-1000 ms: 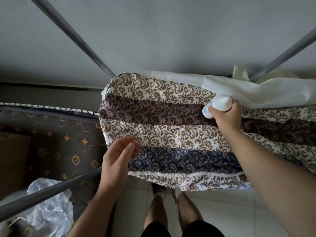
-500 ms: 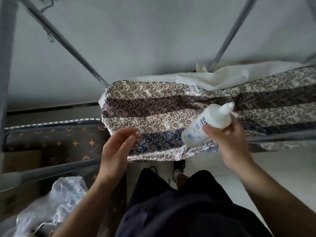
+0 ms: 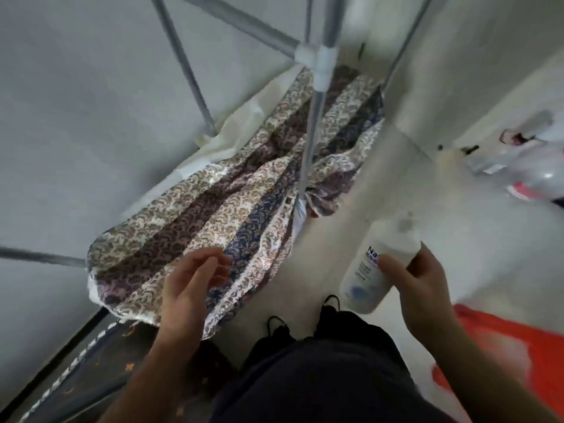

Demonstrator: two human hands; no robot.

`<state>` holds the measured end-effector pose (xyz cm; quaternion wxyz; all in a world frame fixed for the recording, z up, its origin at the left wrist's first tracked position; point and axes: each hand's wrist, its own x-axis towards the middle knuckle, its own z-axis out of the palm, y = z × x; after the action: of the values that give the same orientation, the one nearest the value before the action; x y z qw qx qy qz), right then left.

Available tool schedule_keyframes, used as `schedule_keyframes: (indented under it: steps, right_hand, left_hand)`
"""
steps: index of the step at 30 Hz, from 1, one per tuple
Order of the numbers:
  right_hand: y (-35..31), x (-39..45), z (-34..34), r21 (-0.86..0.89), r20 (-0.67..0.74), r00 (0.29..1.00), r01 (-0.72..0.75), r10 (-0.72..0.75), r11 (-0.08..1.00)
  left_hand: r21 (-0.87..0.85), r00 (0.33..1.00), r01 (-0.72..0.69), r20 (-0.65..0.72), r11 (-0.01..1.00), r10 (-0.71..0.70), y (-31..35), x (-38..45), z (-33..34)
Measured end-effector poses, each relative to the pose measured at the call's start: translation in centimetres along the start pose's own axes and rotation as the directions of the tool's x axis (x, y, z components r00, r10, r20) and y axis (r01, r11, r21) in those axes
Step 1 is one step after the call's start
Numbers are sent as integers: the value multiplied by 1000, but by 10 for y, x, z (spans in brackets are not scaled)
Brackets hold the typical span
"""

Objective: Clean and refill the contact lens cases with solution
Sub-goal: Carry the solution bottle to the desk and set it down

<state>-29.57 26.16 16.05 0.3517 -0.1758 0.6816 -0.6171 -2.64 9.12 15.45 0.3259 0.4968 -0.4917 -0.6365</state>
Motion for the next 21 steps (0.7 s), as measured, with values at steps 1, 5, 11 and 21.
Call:
schedule_keyframes:
  steps: [1, 5, 11, 21]
  right_hand:
    - [2, -12, -15, 11, -58, 998, 7, -6, 1000]
    - [12, -64, -73, 48, -290, 957, 43, -27, 998]
    - [30, -149, -160, 95, -568, 823, 80, -12, 992]
    - [61, -285, -308, 129, -815, 579, 125, 33, 984]
  left_hand:
    - [14, 999, 13, 40, 1000, -14, 0, 0, 12]
    - [82, 973, -3, 229, 997, -16, 2, -8, 71]
    - [190, 850, -62, 525, 980, -48, -11, -47, 178]
    - [231, 551, -231, 832, 945, -69, -48, -187, 377]
